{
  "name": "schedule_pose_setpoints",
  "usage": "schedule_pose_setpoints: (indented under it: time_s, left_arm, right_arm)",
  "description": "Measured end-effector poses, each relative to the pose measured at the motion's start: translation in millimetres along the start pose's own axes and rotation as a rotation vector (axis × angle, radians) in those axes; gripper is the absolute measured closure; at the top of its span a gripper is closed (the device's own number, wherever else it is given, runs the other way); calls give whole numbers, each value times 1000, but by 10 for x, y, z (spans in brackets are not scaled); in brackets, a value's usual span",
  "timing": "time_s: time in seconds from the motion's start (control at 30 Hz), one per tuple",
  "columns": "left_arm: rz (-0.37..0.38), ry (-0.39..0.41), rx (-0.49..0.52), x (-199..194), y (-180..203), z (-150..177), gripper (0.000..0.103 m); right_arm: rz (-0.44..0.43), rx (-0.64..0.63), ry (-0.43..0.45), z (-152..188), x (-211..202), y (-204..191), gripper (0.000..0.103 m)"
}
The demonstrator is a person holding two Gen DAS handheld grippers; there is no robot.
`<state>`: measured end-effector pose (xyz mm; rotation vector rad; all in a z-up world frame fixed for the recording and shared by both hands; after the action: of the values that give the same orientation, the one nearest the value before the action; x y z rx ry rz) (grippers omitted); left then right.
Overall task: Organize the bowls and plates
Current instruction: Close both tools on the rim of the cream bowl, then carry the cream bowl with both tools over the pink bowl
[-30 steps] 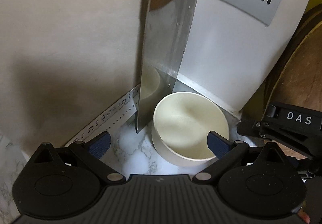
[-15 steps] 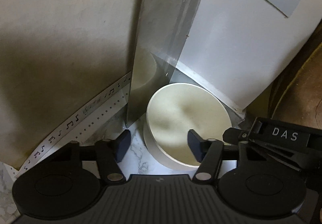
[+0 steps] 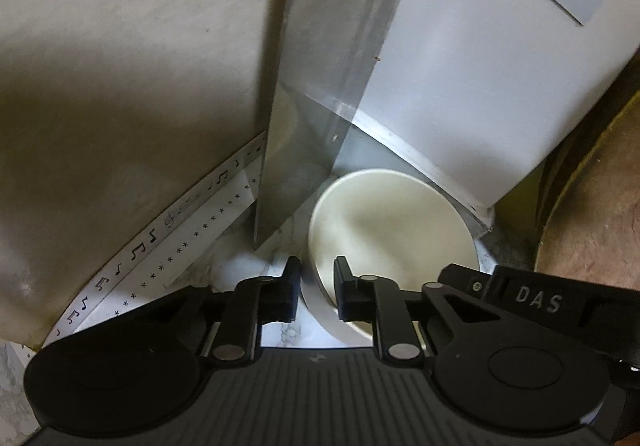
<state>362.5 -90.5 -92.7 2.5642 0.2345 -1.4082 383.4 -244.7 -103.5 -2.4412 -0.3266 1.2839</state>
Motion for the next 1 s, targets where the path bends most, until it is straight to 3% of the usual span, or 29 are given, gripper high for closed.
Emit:
schedule_pose_setpoints:
  time_s: [0.33, 1.0]
  left_arm:
    - [20, 16, 61, -138, 9, 61, 88]
    - [137, 88, 179, -1089, -207, 268, 88]
  right_arm:
    - [25, -42, 13, 97, -156, -103, 89]
    - [50, -87, 125, 526, -1278, -516, 90]
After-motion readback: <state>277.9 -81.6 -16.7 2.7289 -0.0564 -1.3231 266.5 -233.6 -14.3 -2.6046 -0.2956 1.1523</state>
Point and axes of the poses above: each gripper's, at about its wrist camera, not at the fingertips, and x roughly the way its jaws point, y to its right, z to its underside, the point moved 2 cm from there along x, roughly the way its jaws point, and after that the axes turned 11 degrees about -z, right-handed, at the moved point
